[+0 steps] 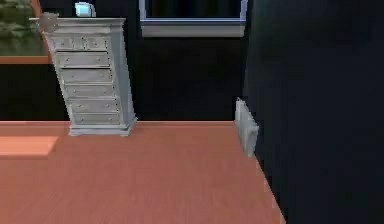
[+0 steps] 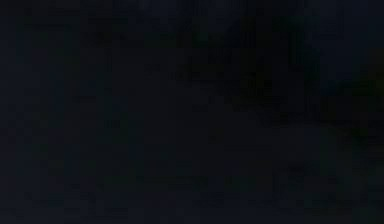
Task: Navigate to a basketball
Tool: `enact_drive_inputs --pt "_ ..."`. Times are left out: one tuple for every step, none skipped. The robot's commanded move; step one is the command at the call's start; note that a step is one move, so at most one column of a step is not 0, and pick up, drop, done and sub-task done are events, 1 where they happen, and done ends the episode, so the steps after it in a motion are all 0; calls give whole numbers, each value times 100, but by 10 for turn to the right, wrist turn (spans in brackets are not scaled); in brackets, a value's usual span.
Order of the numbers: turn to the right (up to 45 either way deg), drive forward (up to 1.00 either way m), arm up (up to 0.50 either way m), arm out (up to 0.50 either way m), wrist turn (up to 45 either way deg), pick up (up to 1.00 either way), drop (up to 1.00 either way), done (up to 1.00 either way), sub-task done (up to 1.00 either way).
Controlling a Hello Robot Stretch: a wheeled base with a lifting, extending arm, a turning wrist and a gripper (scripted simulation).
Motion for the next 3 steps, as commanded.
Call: enact_drive_inputs --pt "-450 0 0 0 0 0 0 0 0" --pt "-450 0 0 0 0 0 0 0 0" --pt "-450 0 0 0 0 0 0 0 0"
